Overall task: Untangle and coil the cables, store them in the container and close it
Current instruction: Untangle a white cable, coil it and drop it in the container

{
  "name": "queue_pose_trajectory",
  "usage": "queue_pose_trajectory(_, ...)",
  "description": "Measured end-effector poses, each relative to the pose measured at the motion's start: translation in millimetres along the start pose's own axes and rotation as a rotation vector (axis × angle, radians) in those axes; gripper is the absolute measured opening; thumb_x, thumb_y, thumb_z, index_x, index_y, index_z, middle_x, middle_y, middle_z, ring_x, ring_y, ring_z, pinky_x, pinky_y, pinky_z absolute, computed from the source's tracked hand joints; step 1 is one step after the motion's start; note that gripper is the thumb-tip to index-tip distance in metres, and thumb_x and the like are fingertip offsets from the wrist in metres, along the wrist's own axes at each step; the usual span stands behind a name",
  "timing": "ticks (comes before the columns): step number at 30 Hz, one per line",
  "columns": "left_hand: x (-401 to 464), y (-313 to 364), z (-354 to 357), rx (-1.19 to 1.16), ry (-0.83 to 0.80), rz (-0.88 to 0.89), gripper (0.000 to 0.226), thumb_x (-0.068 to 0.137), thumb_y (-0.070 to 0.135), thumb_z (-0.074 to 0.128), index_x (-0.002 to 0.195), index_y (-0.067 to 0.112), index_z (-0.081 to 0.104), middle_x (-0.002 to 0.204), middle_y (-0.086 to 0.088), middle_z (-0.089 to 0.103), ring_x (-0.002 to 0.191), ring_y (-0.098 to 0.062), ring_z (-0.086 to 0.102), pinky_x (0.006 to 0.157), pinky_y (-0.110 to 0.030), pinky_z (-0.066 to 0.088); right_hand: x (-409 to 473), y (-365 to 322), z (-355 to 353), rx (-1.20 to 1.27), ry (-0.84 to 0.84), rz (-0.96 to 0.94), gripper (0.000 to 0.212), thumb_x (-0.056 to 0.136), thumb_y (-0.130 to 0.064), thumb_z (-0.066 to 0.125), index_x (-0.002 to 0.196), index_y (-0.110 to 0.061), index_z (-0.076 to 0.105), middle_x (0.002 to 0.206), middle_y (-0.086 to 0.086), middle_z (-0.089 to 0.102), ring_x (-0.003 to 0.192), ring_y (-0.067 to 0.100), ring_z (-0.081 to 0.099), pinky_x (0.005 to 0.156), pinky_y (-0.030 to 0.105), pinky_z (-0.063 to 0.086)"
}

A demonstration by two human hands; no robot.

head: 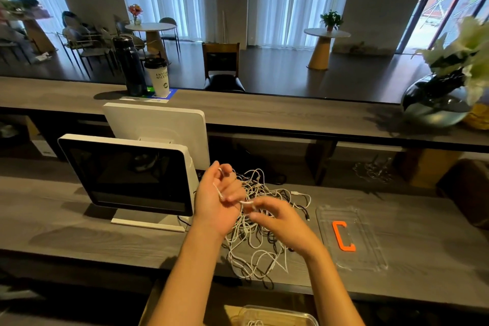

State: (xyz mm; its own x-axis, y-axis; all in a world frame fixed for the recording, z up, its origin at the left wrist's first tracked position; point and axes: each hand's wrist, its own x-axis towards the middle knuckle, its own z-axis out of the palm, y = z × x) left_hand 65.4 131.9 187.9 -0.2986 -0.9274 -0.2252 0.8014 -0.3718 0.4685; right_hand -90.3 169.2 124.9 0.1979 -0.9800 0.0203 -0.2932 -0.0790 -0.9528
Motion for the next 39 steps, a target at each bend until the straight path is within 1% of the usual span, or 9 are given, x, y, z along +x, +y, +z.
queue_pose_trajectory(5,11,22,-12,0.261,0.193,0.268,0.04,0.107,0.035,0.039,0.081,0.009,0.054,0.052,0.002,0.043,0.048,-0.01,0.057,0.05,-0.022,0.053,-13,7,-2,0.097,-0.004,0.063,0.019,0.097,-0.017,0.062,0.093,0.0,0.069,0.067,-0.002,0.062,0.063,0.016,0.06,0.059,0.026,0.05)
queue_pose_trajectory(8,14,30,-29,0.272,0.212,0.206,0.036,0.106,0.034,0.04,0.093,0.008,0.06,0.055,0.005,0.039,0.04,-0.003,0.04,0.037,-0.015,0.032,-18,-1,-14,0.118,0.061,0.035,0.017,0.096,-0.014,0.062,0.09,-0.001,0.071,0.058,-0.006,0.052,0.053,0.01,0.047,0.051,0.024,0.041)
queue_pose_trajectory(13,21,5,-41,1.025,0.32,0.415,0.034,0.106,0.025,0.044,0.093,0.009,0.07,0.049,0.005,0.039,0.038,-0.007,0.035,0.04,-0.023,0.029,-17,-33,-15,0.015,0.058,-0.103,0.016,0.096,-0.018,0.063,0.092,-0.023,0.078,0.068,0.0,0.063,0.063,0.007,0.052,0.059,0.022,0.042)
queue_pose_trajectory(18,12,-15,-23,1.522,0.018,0.262,0.054,0.107,0.041,0.032,0.079,0.014,0.07,0.052,0.004,0.047,0.049,-0.011,0.045,0.051,-0.025,0.035,-7,-45,-6,-0.051,0.29,-0.191,0.013,0.094,-0.02,0.066,0.087,-0.023,0.077,0.073,-0.002,0.07,0.067,0.008,0.061,0.064,0.028,0.049)
queue_pose_trajectory(23,-2,-19,-22,1.327,-0.301,-0.228,0.074,0.098,0.068,0.023,0.068,0.009,0.056,0.052,0.004,0.039,0.046,-0.009,0.031,0.048,-0.021,0.026,-6,-27,-11,-0.049,0.495,-0.088,0.011,0.082,-0.021,0.08,0.072,-0.019,0.076,0.061,-0.005,0.066,0.054,0.004,0.051,0.054,0.021,0.042)
queue_pose_trajectory(28,-1,-10,-30,1.155,-0.571,-0.293,0.055,0.102,0.045,0.041,0.055,0.017,0.04,0.045,0.006,0.034,0.04,-0.011,0.029,0.046,-0.021,0.021,-9,-18,-19,0.058,0.415,-0.043,0.019,0.075,-0.034,0.081,0.066,-0.018,0.075,0.057,0.008,0.059,0.056,0.012,0.047,0.054,0.026,0.038)
queue_pose_trajectory(34,15,-8,-38,1.065,-0.083,0.051,0.055,0.102,0.045,0.037,0.091,0.001,0.067,0.074,-0.015,0.071,0.071,-0.031,0.072,0.068,-0.035,0.06,-14,-8,-30,0.132,0.377,0.061,0.009,0.086,-0.017,0.075,0.079,-0.014,0.079,0.06,-0.004,0.063,0.058,0.011,0.052,0.059,0.029,0.044)
queue_pose_trajectory(37,18,-10,-32,0.46,-0.031,0.038,0.048,0.107,0.037,0.034,0.112,0.0,0.063,0.103,-0.017,0.075,0.097,-0.031,0.073,0.081,-0.04,0.061,-15,-3,-29,0.139,0.319,0.093,0.012,0.089,-0.018,0.072,0.08,-0.017,0.08,0.055,-0.004,0.056,0.053,0.015,0.045,0.05,0.03,0.039)
queue_pose_trajectory(39,21,-3,-31,0.077,0.079,0.082,0.046,0.106,0.039,0.037,0.102,0.001,0.062,0.086,-0.013,0.074,0.082,-0.025,0.075,0.07,-0.035,0.062,-16,0,-30,0.158,0.318,0.103,0.014,0.089,-0.018,0.072,0.078,-0.016,0.08,0.053,0.0,0.049,0.053,0.021,0.036,0.049,0.03,0.032)
